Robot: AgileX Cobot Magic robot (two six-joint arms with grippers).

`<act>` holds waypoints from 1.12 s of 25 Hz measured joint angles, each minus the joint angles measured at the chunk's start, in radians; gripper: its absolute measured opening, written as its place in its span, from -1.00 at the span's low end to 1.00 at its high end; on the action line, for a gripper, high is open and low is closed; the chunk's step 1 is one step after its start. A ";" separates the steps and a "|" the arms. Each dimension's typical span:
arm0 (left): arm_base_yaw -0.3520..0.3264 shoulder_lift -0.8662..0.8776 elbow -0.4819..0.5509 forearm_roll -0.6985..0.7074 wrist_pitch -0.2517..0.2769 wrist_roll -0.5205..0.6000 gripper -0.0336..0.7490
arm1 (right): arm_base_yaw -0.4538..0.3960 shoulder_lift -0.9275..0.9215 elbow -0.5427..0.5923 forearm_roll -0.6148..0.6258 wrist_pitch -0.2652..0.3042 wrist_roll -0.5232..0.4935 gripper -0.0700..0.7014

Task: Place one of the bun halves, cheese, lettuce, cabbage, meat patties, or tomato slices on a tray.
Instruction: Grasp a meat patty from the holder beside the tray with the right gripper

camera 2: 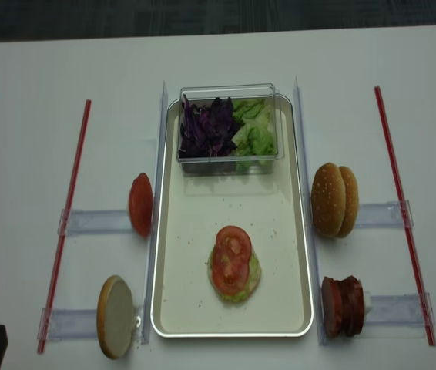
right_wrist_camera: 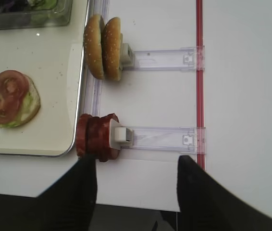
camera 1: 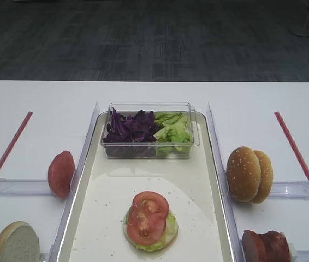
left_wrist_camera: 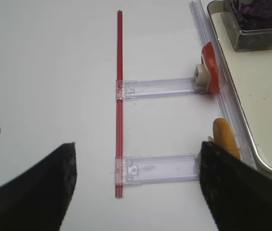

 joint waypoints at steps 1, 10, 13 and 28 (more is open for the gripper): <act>0.000 0.000 0.000 0.000 0.000 0.000 0.34 | 0.000 0.019 0.000 0.011 0.000 0.000 0.25; 0.000 0.000 0.000 0.002 0.000 0.000 0.34 | 0.060 0.187 0.000 0.119 -0.004 -0.009 0.25; 0.000 0.000 0.000 0.002 0.000 -0.002 0.34 | 0.102 0.240 0.000 0.125 -0.008 -0.007 0.25; 0.000 0.000 0.000 0.006 0.000 -0.017 0.34 | 0.199 0.447 -0.002 0.221 -0.025 0.006 0.25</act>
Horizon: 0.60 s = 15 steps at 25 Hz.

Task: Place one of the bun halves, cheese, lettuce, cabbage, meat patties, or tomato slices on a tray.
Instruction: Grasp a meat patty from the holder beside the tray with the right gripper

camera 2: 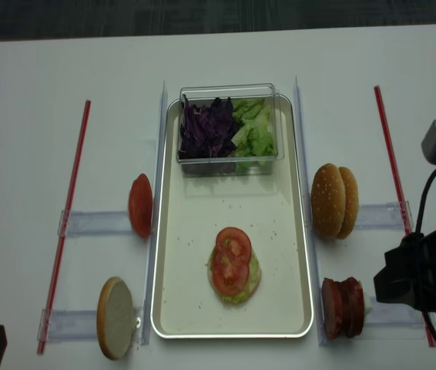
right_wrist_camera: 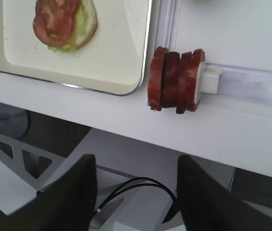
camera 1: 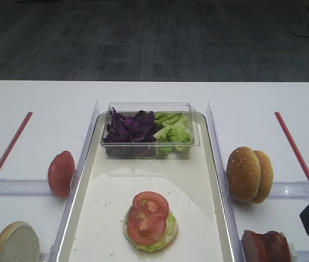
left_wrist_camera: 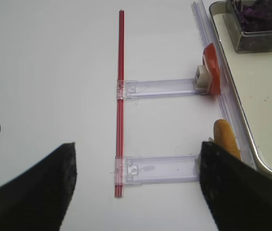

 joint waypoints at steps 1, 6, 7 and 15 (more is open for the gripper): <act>0.000 0.000 0.000 0.000 0.000 0.000 0.34 | 0.020 0.013 -0.001 0.002 -0.002 0.004 0.25; 0.000 0.000 0.000 0.000 0.000 -0.002 0.34 | 0.097 0.078 -0.009 -0.013 -0.006 0.058 0.25; 0.000 0.000 0.000 0.000 0.000 -0.002 0.34 | 0.110 0.089 -0.009 -0.018 -0.006 0.070 0.25; 0.000 0.000 0.000 0.000 0.000 -0.002 0.34 | 0.185 0.149 -0.010 -0.037 -0.010 0.114 0.24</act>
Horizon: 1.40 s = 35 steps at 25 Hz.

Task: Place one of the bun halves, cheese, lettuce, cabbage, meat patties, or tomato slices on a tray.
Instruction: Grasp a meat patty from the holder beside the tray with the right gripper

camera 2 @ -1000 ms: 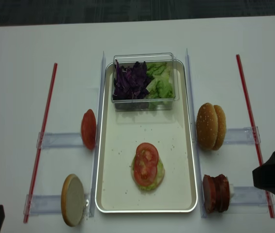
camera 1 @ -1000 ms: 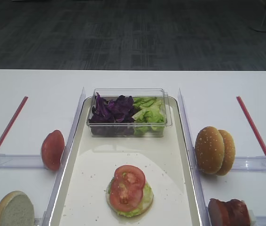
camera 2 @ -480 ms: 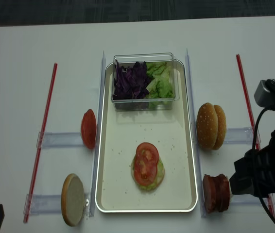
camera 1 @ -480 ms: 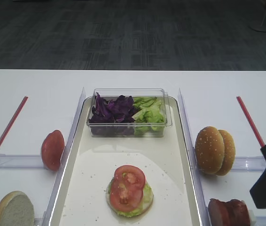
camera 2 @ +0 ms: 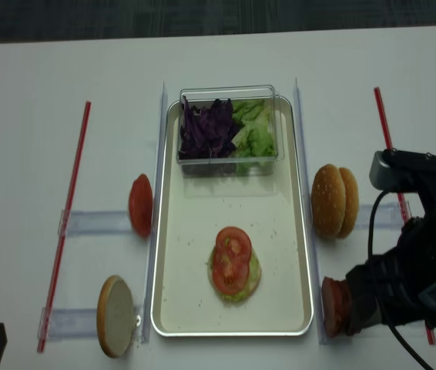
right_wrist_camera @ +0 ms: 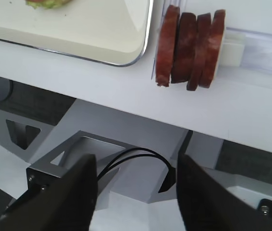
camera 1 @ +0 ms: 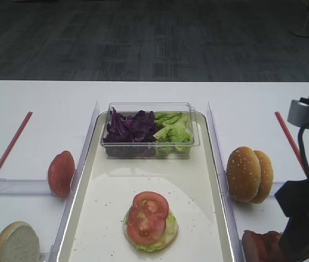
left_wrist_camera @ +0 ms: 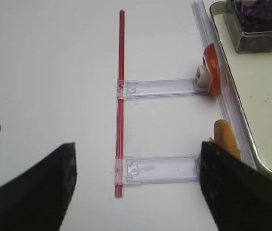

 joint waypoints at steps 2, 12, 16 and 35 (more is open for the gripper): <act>0.000 0.000 0.000 0.000 0.000 -0.002 0.34 | 0.018 0.020 0.000 -0.002 -0.002 0.012 0.24; 0.000 0.000 0.000 0.006 0.000 -0.023 0.34 | 0.091 0.124 -0.012 -0.007 -0.087 0.019 0.22; 0.000 0.000 0.000 0.014 0.000 -0.026 0.34 | 0.095 0.171 -0.036 -0.025 -0.106 0.019 0.22; 0.000 0.000 0.000 0.022 0.000 -0.026 0.34 | 0.095 0.367 -0.049 -0.070 -0.239 0.024 0.20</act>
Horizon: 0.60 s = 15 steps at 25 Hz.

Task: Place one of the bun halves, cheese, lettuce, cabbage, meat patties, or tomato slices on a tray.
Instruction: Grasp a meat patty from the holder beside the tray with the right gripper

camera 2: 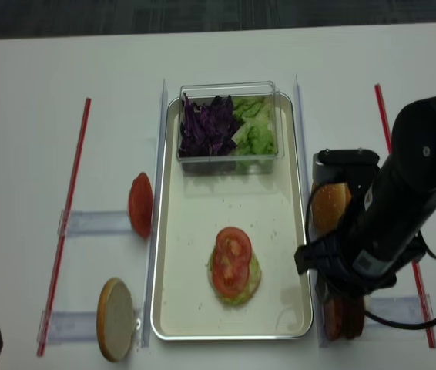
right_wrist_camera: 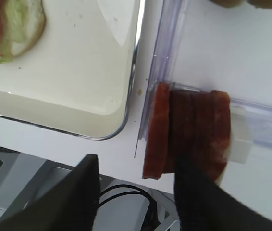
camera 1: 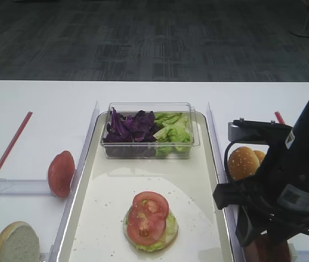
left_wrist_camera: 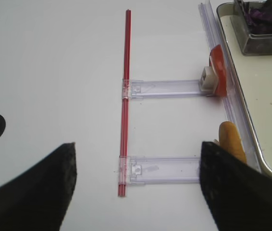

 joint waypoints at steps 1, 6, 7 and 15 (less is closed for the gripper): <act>0.000 0.000 0.000 0.000 0.000 0.000 0.34 | 0.000 0.007 -0.002 0.000 -0.002 0.000 0.19; 0.000 0.000 0.000 0.000 0.000 0.000 0.34 | 0.000 0.040 -0.002 -0.002 -0.017 0.000 0.08; 0.000 0.000 0.000 0.000 0.000 0.000 0.34 | 0.000 0.047 -0.002 -0.002 -0.022 0.000 0.07; 0.000 0.000 0.000 0.000 0.001 -0.001 0.34 | 0.000 0.090 -0.008 -0.002 -0.038 -0.004 0.03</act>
